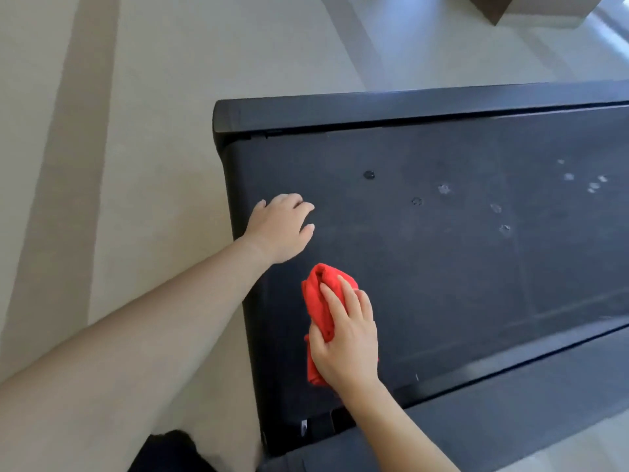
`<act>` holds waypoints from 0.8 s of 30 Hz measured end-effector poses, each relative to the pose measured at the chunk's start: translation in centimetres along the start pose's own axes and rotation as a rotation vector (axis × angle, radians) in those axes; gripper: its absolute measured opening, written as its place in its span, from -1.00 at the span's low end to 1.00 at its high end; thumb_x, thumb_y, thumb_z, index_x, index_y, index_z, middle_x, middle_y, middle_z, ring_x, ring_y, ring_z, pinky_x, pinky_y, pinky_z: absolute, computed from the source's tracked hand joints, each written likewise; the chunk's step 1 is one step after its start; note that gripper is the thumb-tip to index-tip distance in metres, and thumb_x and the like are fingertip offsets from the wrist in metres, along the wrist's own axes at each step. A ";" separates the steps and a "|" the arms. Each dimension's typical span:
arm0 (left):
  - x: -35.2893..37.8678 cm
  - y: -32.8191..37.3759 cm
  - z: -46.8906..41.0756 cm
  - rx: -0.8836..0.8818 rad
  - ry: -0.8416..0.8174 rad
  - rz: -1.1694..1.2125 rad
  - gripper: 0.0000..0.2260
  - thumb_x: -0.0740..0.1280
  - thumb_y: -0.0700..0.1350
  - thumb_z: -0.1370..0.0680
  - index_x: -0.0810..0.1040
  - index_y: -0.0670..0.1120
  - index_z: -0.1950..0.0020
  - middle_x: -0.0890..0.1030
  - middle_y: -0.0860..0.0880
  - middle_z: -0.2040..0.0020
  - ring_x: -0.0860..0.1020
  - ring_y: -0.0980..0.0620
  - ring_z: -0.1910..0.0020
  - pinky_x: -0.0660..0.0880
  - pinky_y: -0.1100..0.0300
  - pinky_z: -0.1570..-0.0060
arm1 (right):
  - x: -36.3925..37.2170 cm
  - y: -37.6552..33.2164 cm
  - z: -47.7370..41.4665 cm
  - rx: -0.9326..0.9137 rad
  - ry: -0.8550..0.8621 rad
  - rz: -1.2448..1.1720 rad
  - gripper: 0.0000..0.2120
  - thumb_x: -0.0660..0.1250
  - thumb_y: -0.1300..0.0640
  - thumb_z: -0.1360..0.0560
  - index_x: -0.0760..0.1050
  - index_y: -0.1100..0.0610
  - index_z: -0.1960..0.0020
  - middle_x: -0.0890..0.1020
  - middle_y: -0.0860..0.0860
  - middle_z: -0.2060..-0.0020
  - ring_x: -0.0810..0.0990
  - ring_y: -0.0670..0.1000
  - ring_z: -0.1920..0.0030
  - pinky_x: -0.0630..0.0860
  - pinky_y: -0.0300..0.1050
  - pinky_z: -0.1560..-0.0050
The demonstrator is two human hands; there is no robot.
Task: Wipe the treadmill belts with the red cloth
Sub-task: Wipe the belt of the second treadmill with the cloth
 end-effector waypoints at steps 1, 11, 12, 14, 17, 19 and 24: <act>1.6 -0.7 -0.9 0.031 0.015 -0.032 -0.60 0.14 0.03 -0.59 0.35 -0.03 -0.41 0.35 -0.03 -0.41 0.26 -0.04 -0.43 0.25 -0.09 -0.34 | 1.5 0.8 -0.7 -0.009 0.005 0.027 -0.45 0.26 0.02 -0.35 0.40 0.00 -0.35 0.41 -0.05 -0.36 0.39 0.18 -0.29 0.51 0.08 -0.06; 8.6 -6.3 -2.1 -0.008 0.157 0.056 -0.54 0.13 0.05 -0.59 0.23 0.02 -0.49 0.16 -0.02 -0.53 0.06 -0.02 -0.52 0.04 -0.09 -0.46 | 5.8 2.4 -7.6 0.065 0.114 0.250 -0.47 0.26 -0.04 -0.33 0.44 -0.02 -0.29 0.39 -0.01 -0.37 0.32 0.22 -0.35 0.48 0.11 0.05; 9.0 -6.6 -1.9 -0.005 0.159 0.073 -0.54 0.13 0.05 -0.59 0.21 0.04 -0.50 0.14 -0.01 -0.53 0.04 -0.01 -0.52 -0.01 -0.07 -0.46 | 5.8 2.5 -7.7 0.081 0.123 0.250 -0.48 0.25 -0.04 -0.33 0.44 -0.02 -0.29 0.39 -0.01 -0.38 0.32 0.22 -0.35 0.48 0.11 0.05; 9.1 -6.8 -2.1 0.005 0.178 0.081 -0.53 0.14 0.06 -0.58 0.23 0.06 -0.49 0.16 -0.01 -0.52 0.05 0.01 -0.52 -0.03 -0.06 -0.44 | 5.8 2.2 -6.3 0.100 0.151 0.274 -0.48 0.22 -0.06 -0.33 0.45 -0.02 -0.28 0.39 -0.01 -0.37 0.35 0.21 -0.33 0.50 0.08 0.08; 8.9 -6.9 -2.6 0.005 0.221 0.091 -0.53 0.12 0.09 -0.53 0.29 0.09 -0.45 0.22 0.01 -0.49 0.10 0.04 -0.49 0.00 -0.05 -0.42 | 6.3 1.1 -3.6 0.115 0.161 0.319 -0.45 0.13 -0.10 -0.31 0.47 -0.02 -0.27 0.43 -0.01 -0.35 0.40 0.19 -0.28 0.51 0.04 0.13; 9.1 -7.0 -2.5 0.002 0.223 0.095 -0.50 0.08 0.12 -0.49 0.31 0.09 -0.44 0.24 0.02 -0.48 0.12 0.04 -0.49 0.01 -0.05 -0.41 | 6.4 0.8 -4.2 0.122 0.163 0.333 -0.43 0.13 -0.13 -0.29 0.48 -0.02 -0.26 0.45 0.01 -0.32 0.38 0.20 -0.26 0.50 0.06 0.12; 8.9 -7.2 -2.7 0.032 0.187 0.099 -0.51 0.03 0.10 -0.53 0.27 0.09 -0.46 0.20 0.01 -0.50 0.09 0.02 -0.50 0.00 -0.03 -0.40 | 6.5 1.2 -11.2 0.094 0.103 0.308 -0.46 0.22 -0.10 -0.34 0.42 0.01 -0.31 0.38 0.03 -0.37 0.29 0.23 -0.32 0.43 0.12 -0.04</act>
Point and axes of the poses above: each hand's wrist, its own z-axis away from the middle knuckle, its own x-axis out of the palm, y = z × x, the point moved 7 cm from there along -z, towards the middle knuckle
